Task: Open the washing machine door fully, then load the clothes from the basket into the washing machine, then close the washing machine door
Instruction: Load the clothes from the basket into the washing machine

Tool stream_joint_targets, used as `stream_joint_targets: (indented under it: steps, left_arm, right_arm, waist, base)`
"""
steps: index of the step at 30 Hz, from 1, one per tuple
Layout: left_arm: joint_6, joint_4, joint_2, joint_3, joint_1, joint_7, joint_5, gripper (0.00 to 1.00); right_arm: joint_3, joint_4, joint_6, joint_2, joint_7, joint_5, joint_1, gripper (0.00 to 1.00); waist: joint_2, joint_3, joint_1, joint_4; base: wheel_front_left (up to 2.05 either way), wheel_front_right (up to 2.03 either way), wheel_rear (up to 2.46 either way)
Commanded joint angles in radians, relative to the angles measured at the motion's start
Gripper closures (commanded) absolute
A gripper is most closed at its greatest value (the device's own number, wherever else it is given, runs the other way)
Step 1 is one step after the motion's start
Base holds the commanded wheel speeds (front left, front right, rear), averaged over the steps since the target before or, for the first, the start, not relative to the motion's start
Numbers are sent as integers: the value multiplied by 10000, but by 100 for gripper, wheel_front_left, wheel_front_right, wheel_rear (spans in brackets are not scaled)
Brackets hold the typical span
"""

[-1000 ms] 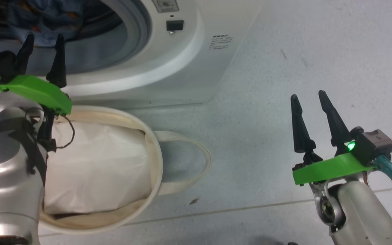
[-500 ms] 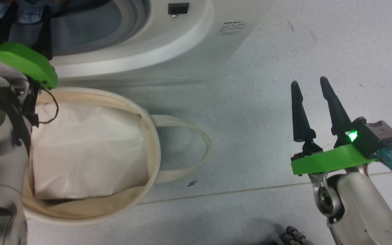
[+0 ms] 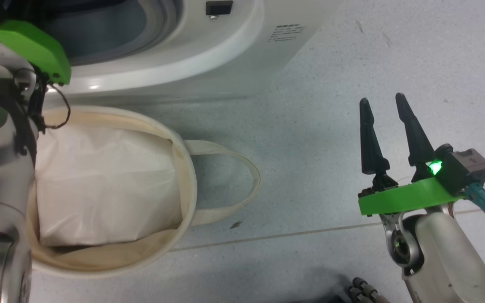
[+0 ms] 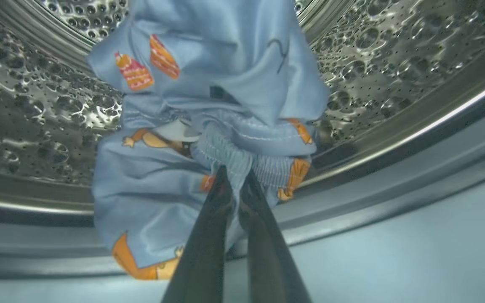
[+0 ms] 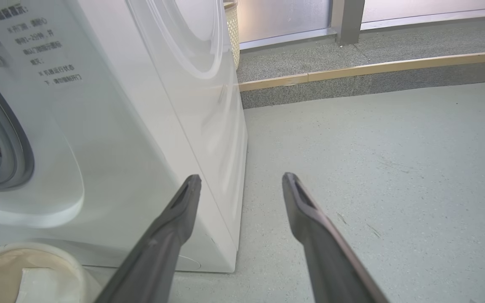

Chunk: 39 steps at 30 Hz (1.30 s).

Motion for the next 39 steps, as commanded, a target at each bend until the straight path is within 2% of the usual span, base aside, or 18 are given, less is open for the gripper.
stream_joint_targets:
  steps: [1, 9, 12, 17, 18, 19, 20, 23, 31, 35, 39]
  left_arm:
    - [33, -355, 324, 34, -327, -118, 32, 100]
    - [-52, -332, 399, -81, -944, -118, -17, 100]
    - [-36, -1211, 629, 35, -1276, -118, -93, 100]
    - [-30, -2516, 867, 511, -892, -118, -374, 100]
    - [-32, -2550, 875, 545, -796, -118, -380, 94]
    - [-26, -2524, 870, 595, -706, -118, -405, 10]
    - [-18, -2356, 850, 625, -612, -118, -428, 0]
    - [-51, -2037, 782, 631, -523, -118, -452, 0]
    - [-326, -60, 262, 507, -368, -118, -699, 0]
    - [-472, -6, 91, 685, 118, -118, -1039, 0]
    - [-583, -513, 39, 798, 1101, -118, -1243, 0]
  right_arm:
    - [142, -309, 6, 58, -124, -33, 62, 0]
    - [340, -284, 6, 98, -124, 54, 19, 0]
    - [346, -320, 6, 143, -124, 91, -41, 0]
    - [185, -344, 6, 217, -124, 96, -66, 0]
    - [143, -331, 6, 225, -124, 96, -46, 0]
    - [119, -314, 6, 236, -124, 103, -30, 0]
    - [117, -283, 6, 243, -124, 108, -21, 0]
    - [154, -232, 6, 259, -124, 135, -31, 0]
    - [356, 110, 6, 103, -124, 255, -101, 0]
    - [410, 326, 6, 17, -124, 359, -70, 0]
    - [505, 570, 6, -70, -124, 502, -47, 0]
  waist:
    - [0, -75, 0, -14]
    - [0, -56, 0, -274]
    - [0, 159, 0, -463]
    - [0, 326, 0, -661]
    - [0, 318, 0, -668]
    - [0, 298, 0, -667]
    - [0, 263, 0, -660]
    - [0, 178, 0, -618]
    - [0, -571, 0, -283]
    - [0, -1141, 0, -116]
    - [0, -1850, 0, 58]
  base:
    - [0, 0, 0]
    - [0, 0, 0]
    - [0, 0, 0]
    - [0, 0, 0]
    - [0, 0, 0]
    - [0, 0, 0]
    - [0, 0, 0]
    - [0, 0, 0]
    - [0, 0, 0]
    - [0, 0, 0]
    - [0, 0, 0]
